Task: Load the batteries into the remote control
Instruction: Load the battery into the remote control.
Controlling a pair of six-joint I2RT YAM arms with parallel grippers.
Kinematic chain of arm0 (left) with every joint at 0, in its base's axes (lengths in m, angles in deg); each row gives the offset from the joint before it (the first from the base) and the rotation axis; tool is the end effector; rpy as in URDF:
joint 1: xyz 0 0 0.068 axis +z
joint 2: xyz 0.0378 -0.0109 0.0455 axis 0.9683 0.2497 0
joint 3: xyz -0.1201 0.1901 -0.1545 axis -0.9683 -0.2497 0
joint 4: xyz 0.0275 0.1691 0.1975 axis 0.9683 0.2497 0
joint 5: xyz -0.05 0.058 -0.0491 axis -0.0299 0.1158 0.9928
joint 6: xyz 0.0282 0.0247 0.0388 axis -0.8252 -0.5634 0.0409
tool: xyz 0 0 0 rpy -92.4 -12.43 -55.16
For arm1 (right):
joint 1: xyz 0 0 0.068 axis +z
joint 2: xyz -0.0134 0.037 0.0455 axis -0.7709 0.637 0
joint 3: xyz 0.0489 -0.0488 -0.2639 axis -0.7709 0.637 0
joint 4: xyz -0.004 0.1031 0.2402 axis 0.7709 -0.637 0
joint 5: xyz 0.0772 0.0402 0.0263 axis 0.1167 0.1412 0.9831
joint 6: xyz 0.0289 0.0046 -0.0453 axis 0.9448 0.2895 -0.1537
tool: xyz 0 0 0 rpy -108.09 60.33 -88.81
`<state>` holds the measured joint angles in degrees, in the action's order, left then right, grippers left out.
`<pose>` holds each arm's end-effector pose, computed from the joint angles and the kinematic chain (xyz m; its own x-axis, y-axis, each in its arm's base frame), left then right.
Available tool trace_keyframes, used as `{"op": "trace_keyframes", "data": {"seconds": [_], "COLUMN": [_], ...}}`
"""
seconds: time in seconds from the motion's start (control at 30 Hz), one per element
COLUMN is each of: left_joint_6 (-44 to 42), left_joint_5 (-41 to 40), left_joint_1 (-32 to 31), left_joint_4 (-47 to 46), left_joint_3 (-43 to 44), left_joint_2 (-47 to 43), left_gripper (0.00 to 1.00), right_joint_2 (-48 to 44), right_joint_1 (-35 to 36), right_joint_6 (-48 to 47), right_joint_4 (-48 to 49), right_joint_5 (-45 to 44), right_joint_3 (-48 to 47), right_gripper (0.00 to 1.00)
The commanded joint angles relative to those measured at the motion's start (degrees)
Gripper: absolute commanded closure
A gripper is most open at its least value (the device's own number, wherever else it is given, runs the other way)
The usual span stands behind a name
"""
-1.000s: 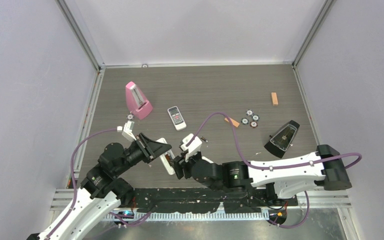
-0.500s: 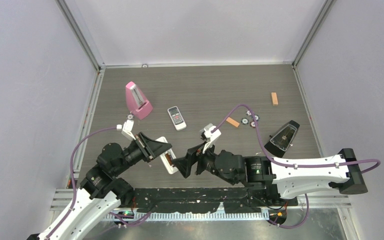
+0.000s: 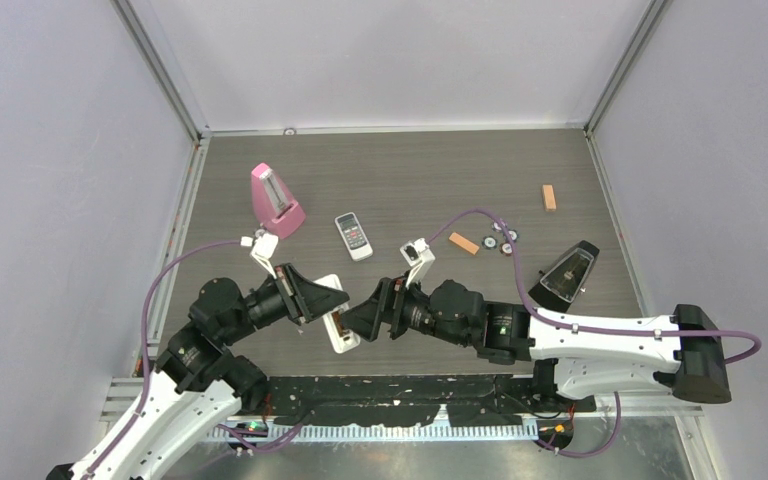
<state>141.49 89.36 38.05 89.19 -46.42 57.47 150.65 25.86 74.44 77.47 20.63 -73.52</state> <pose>0.0809 -0.0769 0.3041 -0.7507 -0.4267 -0.5043 0.3770 0.3502 -0.8575 0.0677 0.2456 0.3059 -0.7327 0.2356 -0.6385 -0.5233 0.4047 0.7499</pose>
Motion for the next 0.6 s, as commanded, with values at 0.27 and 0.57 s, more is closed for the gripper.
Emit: {"op": "trace_keyframes", "data": {"seconds": [0.27,0.57], "left_joint_6": [-2.4,-2.2], "left_joint_5": [6.5,6.9], "left_joint_1": [-0.1,-0.2], "left_joint_4": [-6.1,-6.6], "left_joint_3": [1.8,2.0], "left_joint_2": [1.4,1.4], "left_gripper": [1.0,1.0], "right_joint_2": [1.4,2.7], "right_joint_1": [-4.0,-4.7], "right_joint_6": [8.1,9.4], "right_joint_4": [13.1,15.3], "right_joint_5": [7.6,9.7], "right_joint_3": [4.1,5.5], "right_gripper": [0.27,0.43]}}
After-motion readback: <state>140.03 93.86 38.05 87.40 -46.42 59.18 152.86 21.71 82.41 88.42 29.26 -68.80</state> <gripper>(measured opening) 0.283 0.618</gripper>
